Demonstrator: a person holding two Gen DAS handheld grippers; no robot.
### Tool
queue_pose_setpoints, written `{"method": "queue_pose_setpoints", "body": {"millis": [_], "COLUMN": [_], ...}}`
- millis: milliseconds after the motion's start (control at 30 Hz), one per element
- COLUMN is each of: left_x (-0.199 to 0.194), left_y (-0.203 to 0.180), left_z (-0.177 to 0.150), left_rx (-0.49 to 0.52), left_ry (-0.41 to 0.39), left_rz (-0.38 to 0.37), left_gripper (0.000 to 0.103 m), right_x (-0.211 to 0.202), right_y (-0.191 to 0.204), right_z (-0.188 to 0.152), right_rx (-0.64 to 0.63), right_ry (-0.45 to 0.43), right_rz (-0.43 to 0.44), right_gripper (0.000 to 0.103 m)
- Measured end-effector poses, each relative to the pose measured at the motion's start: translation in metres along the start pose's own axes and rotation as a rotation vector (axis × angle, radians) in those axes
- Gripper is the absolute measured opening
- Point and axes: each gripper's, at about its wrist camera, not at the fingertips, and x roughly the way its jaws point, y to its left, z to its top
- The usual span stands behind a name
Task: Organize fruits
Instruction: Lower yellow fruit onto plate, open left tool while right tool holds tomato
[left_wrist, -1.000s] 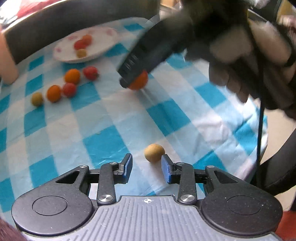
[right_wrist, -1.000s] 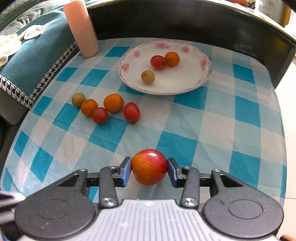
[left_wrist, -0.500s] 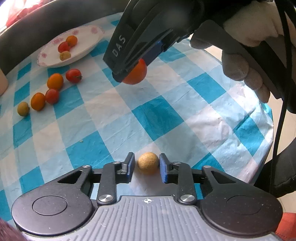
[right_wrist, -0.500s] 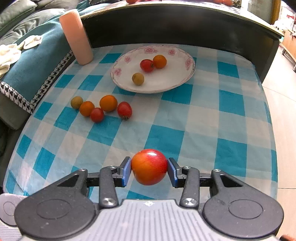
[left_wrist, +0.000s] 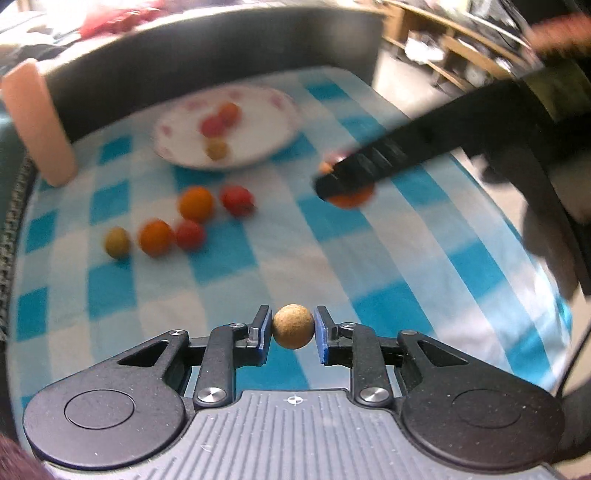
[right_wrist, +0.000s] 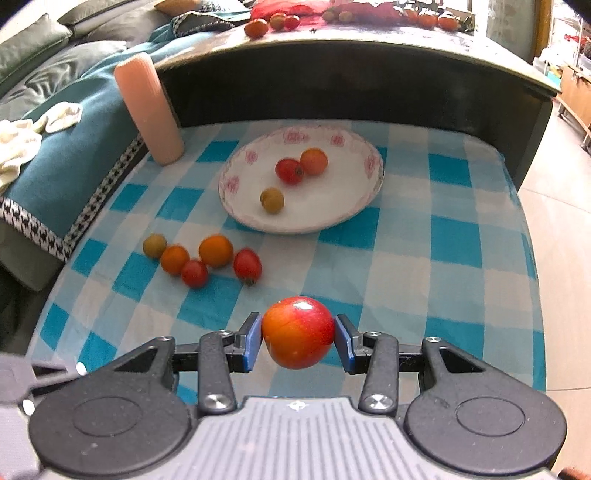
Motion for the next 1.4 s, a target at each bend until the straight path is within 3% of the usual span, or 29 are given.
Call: {"method": "queue_pose_setpoints", "body": {"millis": [300, 600, 900, 1400], "left_x": [0.008, 0.031, 0.054, 0.075], "left_y": [0.039, 0.055, 0.065, 0.083], "left_z": [0.057, 0.099, 0.119, 0.121], "left_rx": [-0.102, -0.120, -0.122, -0.173], "left_ry": [-0.084, -0.115, -0.113, -0.077], "left_rz": [0.047, 0.073, 0.082, 0.104], "left_gripper": [0.032, 0.032, 0.031, 0.030], "right_x": [0.009, 0.034, 0.059, 0.090], "right_y": [0.002, -0.010, -0.028, -0.022], "right_z": [0.033, 0.061, 0.080, 0.090], "right_rx": [0.001, 0.028, 0.080, 0.055], "right_ry": [-0.040, -0.055, -0.060, -0.060], "right_rz": [-0.009, -0.034, -0.045, -0.065], "right_gripper": [0.054, 0.054, 0.054, 0.055]}}
